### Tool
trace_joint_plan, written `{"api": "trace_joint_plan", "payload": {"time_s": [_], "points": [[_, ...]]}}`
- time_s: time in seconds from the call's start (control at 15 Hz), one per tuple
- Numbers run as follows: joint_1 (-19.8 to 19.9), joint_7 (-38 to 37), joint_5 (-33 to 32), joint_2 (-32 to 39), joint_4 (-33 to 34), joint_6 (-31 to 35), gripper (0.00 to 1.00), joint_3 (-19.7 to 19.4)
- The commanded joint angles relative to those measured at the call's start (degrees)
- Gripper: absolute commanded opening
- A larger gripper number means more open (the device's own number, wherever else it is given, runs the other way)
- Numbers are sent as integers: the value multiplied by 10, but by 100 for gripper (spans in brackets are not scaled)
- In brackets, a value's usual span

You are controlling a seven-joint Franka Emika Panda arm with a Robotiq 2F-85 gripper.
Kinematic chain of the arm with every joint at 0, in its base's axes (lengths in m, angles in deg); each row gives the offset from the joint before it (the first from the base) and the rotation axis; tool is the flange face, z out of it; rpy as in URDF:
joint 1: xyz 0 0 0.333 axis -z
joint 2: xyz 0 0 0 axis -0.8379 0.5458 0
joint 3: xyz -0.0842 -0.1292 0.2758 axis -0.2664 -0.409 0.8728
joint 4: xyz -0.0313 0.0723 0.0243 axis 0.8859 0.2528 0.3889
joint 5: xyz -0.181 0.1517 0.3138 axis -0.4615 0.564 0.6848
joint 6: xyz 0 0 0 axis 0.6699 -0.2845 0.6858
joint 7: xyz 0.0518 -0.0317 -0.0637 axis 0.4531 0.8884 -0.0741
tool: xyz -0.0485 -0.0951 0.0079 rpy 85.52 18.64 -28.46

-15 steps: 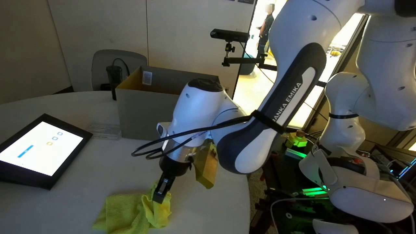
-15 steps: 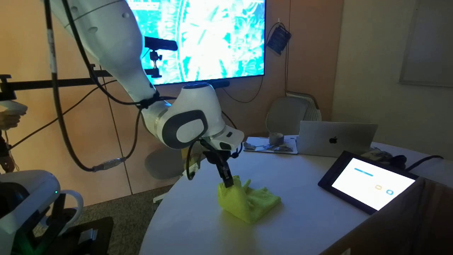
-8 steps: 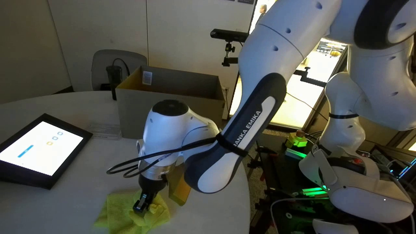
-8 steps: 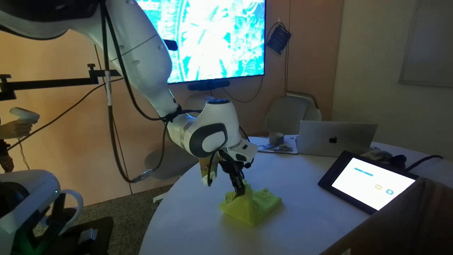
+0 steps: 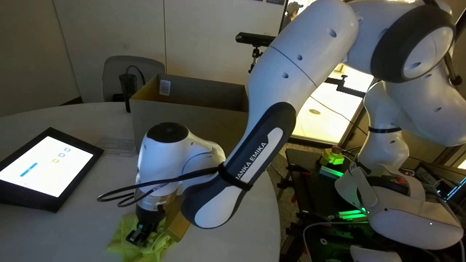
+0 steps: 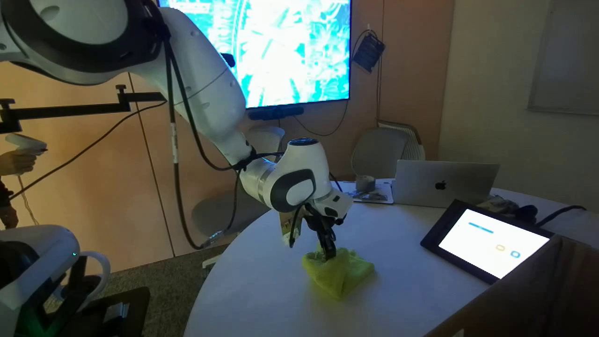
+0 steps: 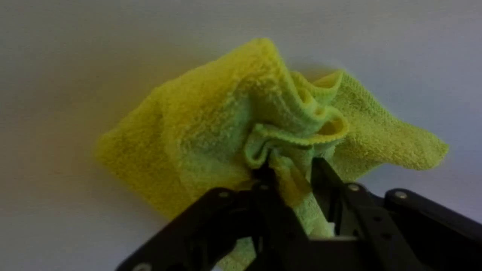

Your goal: Put the black marker on the towel, fold the towel twice then place it inside the box

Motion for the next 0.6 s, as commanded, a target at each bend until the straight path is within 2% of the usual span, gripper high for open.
{"api": "trace_joint_plan", "payload": {"time_s": [0.0,0.27,0.33,0.53], "points": [[-7,-24,-8,6,27,-17,66,-11],[-17,-30,-17,-45,-20,-18,95,-19],[-18,-28,-19,-57,-31,-19,99,-18],[-25,-23,-31,-100,-75,-7,100,-20]]}}
